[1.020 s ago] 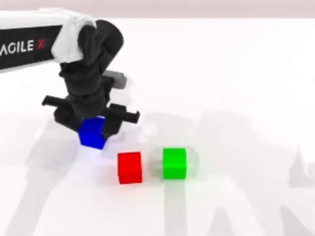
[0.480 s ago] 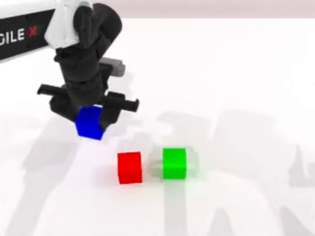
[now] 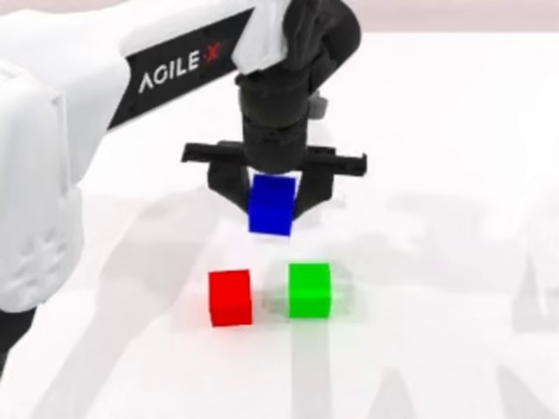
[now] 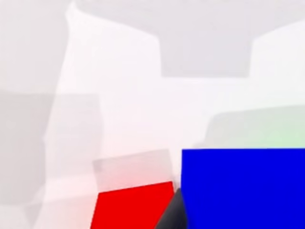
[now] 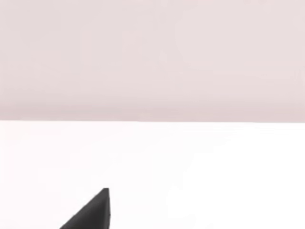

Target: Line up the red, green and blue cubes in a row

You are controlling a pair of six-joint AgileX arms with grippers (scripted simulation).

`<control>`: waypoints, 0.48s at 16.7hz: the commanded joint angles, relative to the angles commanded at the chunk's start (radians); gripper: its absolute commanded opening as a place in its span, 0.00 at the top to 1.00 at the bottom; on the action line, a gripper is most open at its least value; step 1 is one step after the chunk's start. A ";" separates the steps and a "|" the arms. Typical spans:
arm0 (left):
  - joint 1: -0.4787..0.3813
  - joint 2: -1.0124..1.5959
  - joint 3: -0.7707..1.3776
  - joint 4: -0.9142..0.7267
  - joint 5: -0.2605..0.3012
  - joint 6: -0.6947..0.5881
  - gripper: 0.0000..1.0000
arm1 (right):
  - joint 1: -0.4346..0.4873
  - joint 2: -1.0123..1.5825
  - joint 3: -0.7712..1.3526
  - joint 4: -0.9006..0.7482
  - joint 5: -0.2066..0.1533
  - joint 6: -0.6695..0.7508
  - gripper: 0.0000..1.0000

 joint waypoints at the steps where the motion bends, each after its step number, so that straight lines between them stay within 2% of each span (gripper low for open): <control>1: -0.038 0.040 0.081 -0.033 0.001 -0.059 1.00 | 0.000 0.000 0.000 0.000 0.000 0.000 0.00; 5: -0.172 0.171 0.345 -0.142 0.006 -0.270 1.00 | 0.000 0.000 0.000 0.000 0.000 0.000 0.00; 8: -0.230 0.222 0.438 -0.185 0.006 -0.360 1.00 | 0.000 0.000 0.000 0.000 0.000 0.000 0.00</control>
